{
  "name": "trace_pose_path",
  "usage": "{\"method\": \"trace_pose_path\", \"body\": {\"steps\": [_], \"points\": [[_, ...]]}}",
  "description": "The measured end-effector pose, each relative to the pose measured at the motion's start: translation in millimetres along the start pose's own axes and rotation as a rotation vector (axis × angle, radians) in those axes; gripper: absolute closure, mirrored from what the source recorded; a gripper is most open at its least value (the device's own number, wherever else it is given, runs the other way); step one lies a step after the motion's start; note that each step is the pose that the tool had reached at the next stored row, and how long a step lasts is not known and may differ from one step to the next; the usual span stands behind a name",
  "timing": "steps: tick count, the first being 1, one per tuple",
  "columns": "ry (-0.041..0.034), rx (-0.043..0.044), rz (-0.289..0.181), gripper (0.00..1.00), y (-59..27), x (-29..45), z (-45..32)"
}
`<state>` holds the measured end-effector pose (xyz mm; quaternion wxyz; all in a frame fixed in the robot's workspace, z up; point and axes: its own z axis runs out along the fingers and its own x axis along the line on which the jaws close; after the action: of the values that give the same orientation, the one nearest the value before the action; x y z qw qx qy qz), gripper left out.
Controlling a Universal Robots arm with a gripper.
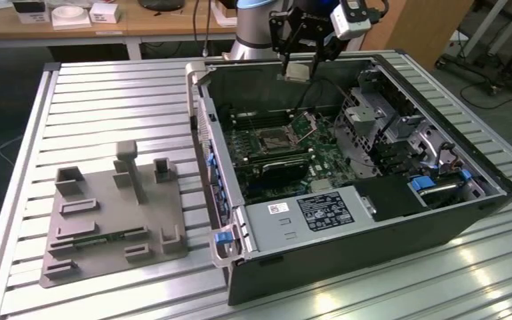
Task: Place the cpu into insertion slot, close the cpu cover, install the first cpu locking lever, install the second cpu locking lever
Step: 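Place the cpu into insertion slot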
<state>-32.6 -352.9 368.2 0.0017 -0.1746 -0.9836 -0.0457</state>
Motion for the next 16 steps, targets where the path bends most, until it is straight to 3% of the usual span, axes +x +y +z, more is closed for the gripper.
{"method": "trace_pose_path", "body": {"steps": [16], "points": [[-0.0188, -0.0039, 0.211, 0.46, -0.2, 0.0, 4.1]]}}
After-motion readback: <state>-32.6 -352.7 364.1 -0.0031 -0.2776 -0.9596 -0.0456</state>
